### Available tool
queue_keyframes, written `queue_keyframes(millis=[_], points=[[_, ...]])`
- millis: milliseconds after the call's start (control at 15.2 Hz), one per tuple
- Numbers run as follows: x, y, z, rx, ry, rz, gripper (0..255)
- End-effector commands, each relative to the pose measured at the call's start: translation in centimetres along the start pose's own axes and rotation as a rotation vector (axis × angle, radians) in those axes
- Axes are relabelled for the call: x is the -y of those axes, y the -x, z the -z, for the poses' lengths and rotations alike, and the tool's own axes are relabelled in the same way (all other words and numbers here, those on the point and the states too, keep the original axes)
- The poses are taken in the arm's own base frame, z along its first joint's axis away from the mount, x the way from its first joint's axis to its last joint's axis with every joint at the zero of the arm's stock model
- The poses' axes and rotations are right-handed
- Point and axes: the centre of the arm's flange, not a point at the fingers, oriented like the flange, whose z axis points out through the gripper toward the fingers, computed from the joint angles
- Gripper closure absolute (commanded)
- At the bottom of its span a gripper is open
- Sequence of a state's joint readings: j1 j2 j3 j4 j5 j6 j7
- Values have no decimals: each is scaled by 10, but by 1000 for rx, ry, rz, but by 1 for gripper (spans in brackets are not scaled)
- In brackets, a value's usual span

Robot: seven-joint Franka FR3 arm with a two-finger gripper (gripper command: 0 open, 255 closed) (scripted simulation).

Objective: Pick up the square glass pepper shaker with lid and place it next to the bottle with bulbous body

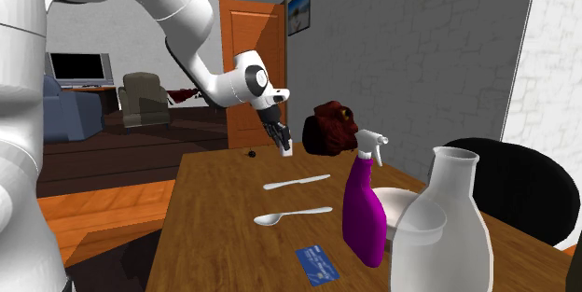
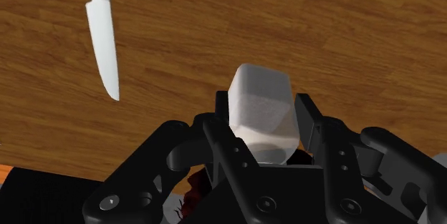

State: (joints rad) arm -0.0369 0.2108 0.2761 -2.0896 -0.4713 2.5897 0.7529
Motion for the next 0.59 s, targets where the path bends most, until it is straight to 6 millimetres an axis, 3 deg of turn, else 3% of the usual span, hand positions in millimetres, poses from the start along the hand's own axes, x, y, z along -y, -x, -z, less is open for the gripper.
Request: queue_keyframes(millis=[0,528], points=[[-1,-4,11,1,0,0,255],[-3,-20,50,1,0,0,255]])
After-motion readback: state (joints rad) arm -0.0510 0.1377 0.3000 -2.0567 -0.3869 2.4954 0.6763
